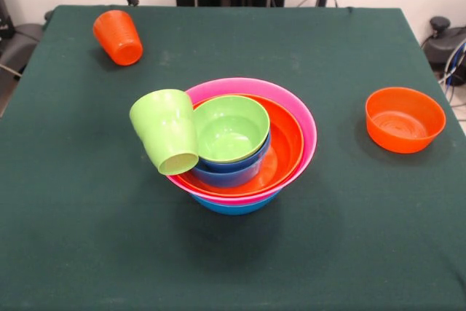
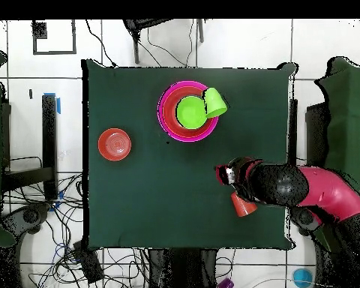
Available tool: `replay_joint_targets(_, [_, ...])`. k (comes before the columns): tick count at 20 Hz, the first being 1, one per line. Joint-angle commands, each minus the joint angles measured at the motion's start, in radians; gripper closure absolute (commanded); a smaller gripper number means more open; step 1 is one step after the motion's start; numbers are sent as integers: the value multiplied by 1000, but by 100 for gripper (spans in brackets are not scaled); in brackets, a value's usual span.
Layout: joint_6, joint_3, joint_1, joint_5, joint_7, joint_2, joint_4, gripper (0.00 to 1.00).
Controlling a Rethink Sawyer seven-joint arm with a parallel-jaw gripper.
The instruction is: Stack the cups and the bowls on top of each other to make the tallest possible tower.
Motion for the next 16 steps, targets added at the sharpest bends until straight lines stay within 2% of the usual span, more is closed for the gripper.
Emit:
replay_joint_targets(1, [-61, -102, 84, -89, 81, 54, -18, 0])
replay_joint_targets(9, [-118, -146, 81, -163, 36, 136, -50, 0])
replay_joint_targets(16, [-128, -151, 78, -142, 59, 131, -39, 0])
